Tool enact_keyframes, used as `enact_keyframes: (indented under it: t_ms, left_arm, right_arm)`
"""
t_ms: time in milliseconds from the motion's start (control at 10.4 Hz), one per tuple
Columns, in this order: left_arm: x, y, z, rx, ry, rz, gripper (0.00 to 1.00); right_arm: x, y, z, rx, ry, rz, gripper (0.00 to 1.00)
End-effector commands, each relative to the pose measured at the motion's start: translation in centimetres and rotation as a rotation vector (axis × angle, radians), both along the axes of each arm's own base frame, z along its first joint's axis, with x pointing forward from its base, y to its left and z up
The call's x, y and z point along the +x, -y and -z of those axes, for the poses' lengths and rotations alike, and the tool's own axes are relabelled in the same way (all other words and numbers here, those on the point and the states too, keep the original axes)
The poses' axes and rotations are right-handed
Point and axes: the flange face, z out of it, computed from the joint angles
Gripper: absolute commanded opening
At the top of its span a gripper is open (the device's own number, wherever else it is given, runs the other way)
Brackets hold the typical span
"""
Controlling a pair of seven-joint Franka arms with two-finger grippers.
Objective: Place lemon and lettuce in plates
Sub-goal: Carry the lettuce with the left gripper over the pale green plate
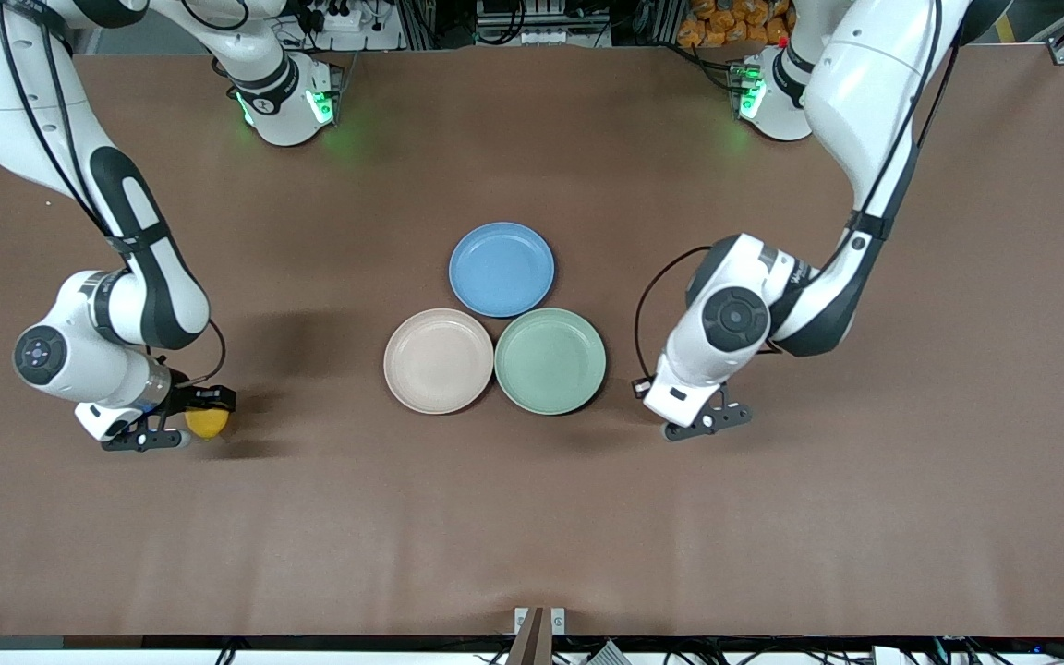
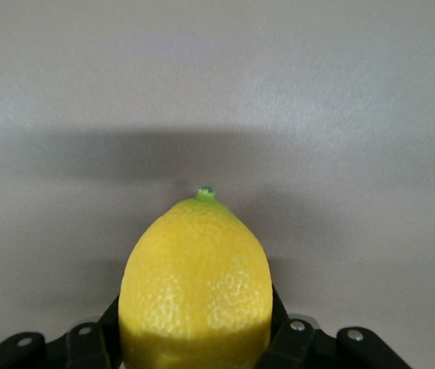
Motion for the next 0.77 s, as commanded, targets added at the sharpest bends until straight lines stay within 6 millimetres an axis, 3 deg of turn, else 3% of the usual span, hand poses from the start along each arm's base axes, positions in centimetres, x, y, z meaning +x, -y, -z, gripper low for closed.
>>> enact_keyframes:
  t_ms: [0,287,479,670]
  left_arm:
    - [-2.7,4.1,-4.4,-0.056,0.016,-0.04,0.0]
    - [-5.7,8.4,-5.3,-0.087,0.001,-0.051,0.0]
    - [-7.6,10.8,-4.4,-0.076,-0.009,-0.007,0.0]
    - [-9.2,12.9,-3.0,-0.075,-0.026,0.023,0.0]
  right_arm:
    - [2.0,-0.1,-3.4,0.012,-0.008,0.01,0.32]
    - [3.2,-1.1,-5.9,0.017,-0.026,0.003,0.32]
    - [3.8,-2.4,-7.5,0.018,-0.053,0.023,0.32]
    - [3.8,-4.0,-7.8,0.016,-0.072,0.052,0.32]
